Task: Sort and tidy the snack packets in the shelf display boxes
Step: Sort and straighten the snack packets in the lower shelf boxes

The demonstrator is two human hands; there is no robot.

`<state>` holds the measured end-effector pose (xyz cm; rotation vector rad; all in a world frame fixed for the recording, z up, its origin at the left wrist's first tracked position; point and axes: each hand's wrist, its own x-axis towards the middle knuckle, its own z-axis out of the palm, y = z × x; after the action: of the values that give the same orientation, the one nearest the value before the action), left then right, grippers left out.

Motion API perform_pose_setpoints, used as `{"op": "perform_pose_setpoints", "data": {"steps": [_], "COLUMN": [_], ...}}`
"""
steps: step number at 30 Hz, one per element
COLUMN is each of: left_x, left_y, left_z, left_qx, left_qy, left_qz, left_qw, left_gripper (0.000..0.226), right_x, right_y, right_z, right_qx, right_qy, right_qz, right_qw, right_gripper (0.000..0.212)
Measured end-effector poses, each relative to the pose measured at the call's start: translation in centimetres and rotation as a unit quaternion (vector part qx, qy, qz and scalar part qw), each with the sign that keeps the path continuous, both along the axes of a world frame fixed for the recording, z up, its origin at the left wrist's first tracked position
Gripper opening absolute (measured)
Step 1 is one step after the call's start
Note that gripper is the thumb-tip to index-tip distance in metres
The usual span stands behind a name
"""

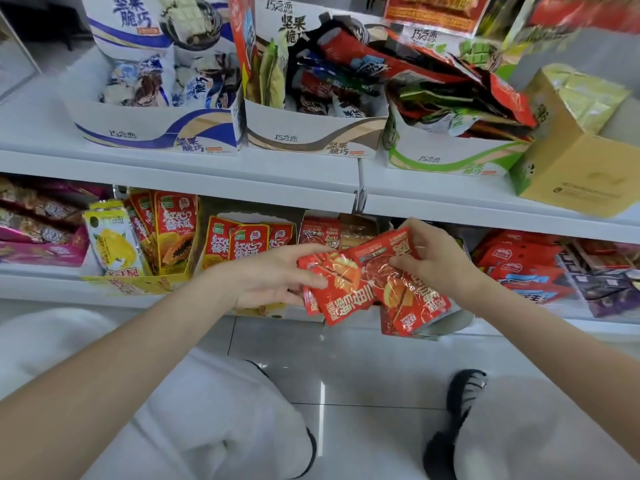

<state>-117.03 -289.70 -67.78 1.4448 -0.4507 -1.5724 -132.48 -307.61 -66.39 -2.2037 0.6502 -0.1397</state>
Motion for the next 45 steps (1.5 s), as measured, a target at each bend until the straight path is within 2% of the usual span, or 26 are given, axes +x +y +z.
{"op": "perform_pose_setpoints", "data": {"steps": [2, 4, 7, 9, 11, 14, 17, 19, 21, 24, 26, 28, 32, 36, 38, 41, 45], "left_x": [-0.2, -0.4, -0.3, -0.6, -1.2, -1.5, -0.5, 0.7, 1.5, 1.0, 0.5, 0.7, 1.1, 1.4, 1.4, 1.4, 1.5], "left_y": [-0.1, -0.3, -0.5, -0.7, -0.9, -1.1, -0.9, -0.6, -0.3, -0.3, -0.4, -0.5, -0.3, -0.2, -0.2, -0.2, -0.2], "left_z": [-0.5, -1.0, -1.2, -0.9, -0.7, -1.2, -1.5, -1.8, -2.7, -4.7, -5.4, -5.6, -5.8, -5.8, -6.0, -6.0, -6.1], "left_qx": [0.001, 0.014, 0.013, -0.004, -0.02, -0.014, -0.014, 0.01, 0.059, 0.1, 0.098, 0.089, 0.077, 0.07, 0.066, 0.057, 0.055], "left_qy": [-0.035, -0.105, -0.331, -0.384, -0.37, -0.342, -0.331, -0.413, -0.521, -0.568, -0.578, -0.586, -0.59, -0.582, -0.582, -0.586, -0.585], "left_qz": [0.054, 0.091, 0.006, -0.046, -0.08, -0.059, 0.051, 0.072, -0.006, -0.169, -0.219, -0.222, -0.22, -0.215, -0.205, -0.193, -0.186], "left_qw": [0.998, 0.99, 0.943, 0.922, 0.926, 0.938, 0.942, 0.908, 0.851, 0.799, 0.78, 0.774, 0.773, 0.781, 0.784, 0.785, 0.787], "left_gripper": [0.05, 0.044, 0.023, 0.011, 0.006, 0.006, 0.016, 0.022, 0.024, 0.029, 0.031, 0.031, 0.031, 0.029, 0.028, 0.027, 0.027], "right_x": [-0.6, -1.2, -1.4, -1.1, -0.7, 0.0, 0.7, 1.5, 3.2, 6.3, 8.0, 9.2, 10.2, 10.4, 10.2, 9.3, 8.6], "right_y": [-0.3, -0.5, -0.1, 0.8, 2.4, 4.7, 5.8, 5.5, 4.9, 5.0, 5.4, 5.5, 6.2, 6.4, 6.7, 7.8, 7.3], "right_z": [-0.4, -0.7, -0.6, -0.9, -1.6, -3.4, -4.8, -5.1, -5.6, -6.7, -7.1, -7.5, -9.7, -11.0, -11.4, -12.1, -12.0], "right_qx": [0.02, -0.021, -0.224, -0.248, -0.159, 0.053, 0.103, 0.157, 0.214, 0.175, 0.16, 0.143, 0.111, 0.074, 0.021, -0.044, -0.107], "right_qy": [0.017, 0.048, 0.051, 0.052, 0.071, 0.085, -0.016, -0.116, -0.174, -0.164, -0.172, -0.164, -0.047, 0.034, 0.027, -0.031, -0.086], "right_qz": [-0.024, 0.005, 0.1, 0.176, 0.194, 0.1, -0.041, -0.148, -0.248, -0.339, -0.374, -0.366, -0.286, -0.266, -0.24, -0.216, -0.189], "right_qw": [0.999, 0.999, 0.968, 0.951, 0.965, 0.99, 0.994, 0.97, 0.929, 0.91, 0.897, 0.905, 0.951, 0.961, 0.97, 0.975, 0.972], "right_gripper": [0.024, 0.021, 0.023, 0.022, 0.015, 0.015, 0.013, 0.024, 0.029, 0.033, 0.034, 0.035, 0.03, 0.034, 0.043, 0.057, 0.055]}}
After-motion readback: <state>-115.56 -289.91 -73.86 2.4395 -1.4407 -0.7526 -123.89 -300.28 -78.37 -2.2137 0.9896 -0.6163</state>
